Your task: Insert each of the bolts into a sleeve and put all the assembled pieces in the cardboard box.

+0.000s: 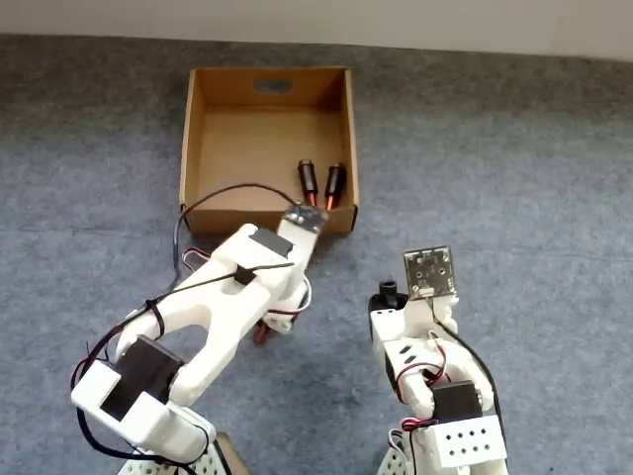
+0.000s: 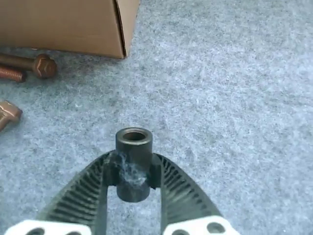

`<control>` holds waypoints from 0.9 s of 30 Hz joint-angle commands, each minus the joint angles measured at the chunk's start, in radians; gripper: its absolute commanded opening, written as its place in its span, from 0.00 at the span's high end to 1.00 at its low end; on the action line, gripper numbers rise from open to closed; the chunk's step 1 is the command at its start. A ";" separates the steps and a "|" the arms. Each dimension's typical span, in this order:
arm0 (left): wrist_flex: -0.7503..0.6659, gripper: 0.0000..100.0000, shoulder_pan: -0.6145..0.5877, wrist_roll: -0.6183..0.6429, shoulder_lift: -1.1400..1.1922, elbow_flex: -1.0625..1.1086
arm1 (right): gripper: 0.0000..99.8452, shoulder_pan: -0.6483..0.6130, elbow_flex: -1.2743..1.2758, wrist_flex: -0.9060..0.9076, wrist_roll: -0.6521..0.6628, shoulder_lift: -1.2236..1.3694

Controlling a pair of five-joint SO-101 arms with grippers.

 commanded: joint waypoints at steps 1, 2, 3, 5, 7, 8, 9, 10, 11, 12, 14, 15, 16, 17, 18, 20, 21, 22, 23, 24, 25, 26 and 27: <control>0.026 0.96 0.015 -0.110 -0.002 -0.001 | 0.99 0.012 -0.012 -0.016 -0.003 -0.015; 0.026 0.96 0.016 -0.100 -0.004 -0.001 | 0.99 0.012 -0.012 -0.016 -0.003 -0.015; 0.026 0.94 0.016 -0.083 -0.007 -0.001 | 0.99 0.012 -0.012 -0.016 -0.003 -0.015; 0.026 0.89 0.018 -0.054 -0.012 -0.002 | 0.99 0.012 -0.010 -0.016 -0.003 -0.015; 0.026 0.85 0.019 -0.046 -0.013 -0.022 | 0.99 0.012 -0.010 -0.016 -0.003 -0.015; 0.026 0.84 0.019 -0.044 -0.012 -0.033 | 0.99 0.012 -0.010 -0.016 -0.003 -0.015; 0.026 0.85 0.019 -0.043 -0.012 -0.044 | 0.99 0.012 -0.008 -0.016 -0.003 -0.015; 0.026 0.85 0.019 -0.043 -0.012 -0.058 | 0.99 0.012 -0.008 -0.016 -0.003 -0.015; 0.026 0.85 0.018 -0.043 -0.012 -0.070 | 0.99 0.012 -0.008 -0.016 -0.003 -0.015; 0.026 0.85 0.015 -0.043 -0.012 -0.085 | 0.99 0.012 -0.008 -0.016 -0.003 -0.015; 0.025 0.84 0.010 -0.043 -0.007 -0.116 | 0.99 0.012 -0.008 -0.016 -0.003 -0.015; 0.023 0.85 0.008 -0.043 -0.002 -0.131 | 0.99 0.012 -0.008 -0.016 -0.003 -0.015; 0.008 0.85 0.008 -0.043 -0.002 -0.137 | 0.99 0.012 -0.008 -0.016 -0.003 -0.015; -0.018 0.85 0.008 -0.043 -0.001 -0.137 | 0.99 0.012 -0.008 -0.016 -0.003 -0.015; -0.051 0.85 0.012 -0.043 -0.001 -0.131 | 0.99 0.012 -0.008 -0.016 -0.003 -0.015; -0.132 0.84 0.010 -0.044 -0.001 -0.102 | 0.99 0.012 -0.008 -0.016 -0.003 -0.015; -0.175 0.84 0.008 -0.046 -0.001 -0.084 | 0.99 0.012 -0.008 -0.016 -0.003 -0.015; -0.213 0.84 0.008 -0.046 -0.001 -0.059 | 0.99 0.012 -0.008 -0.016 -0.003 -0.015; -0.244 0.84 0.010 -0.046 -0.001 -0.041 | 0.99 0.012 -0.008 -0.016 -0.003 -0.015; -0.264 0.84 0.010 -0.046 -0.001 -0.027 | 0.99 0.012 -0.008 -0.016 -0.003 -0.015; -0.275 0.84 0.008 -0.046 -0.001 -0.021 | 0.99 0.012 -0.008 -0.016 -0.003 -0.015; -0.275 0.84 0.005 -0.046 -0.001 -0.022 | 0.99 0.012 -0.008 -0.016 -0.003 -0.015; -0.275 0.85 -0.001 -0.046 -0.001 -0.022 | 0.99 0.012 -0.008 -0.016 -0.003 -0.015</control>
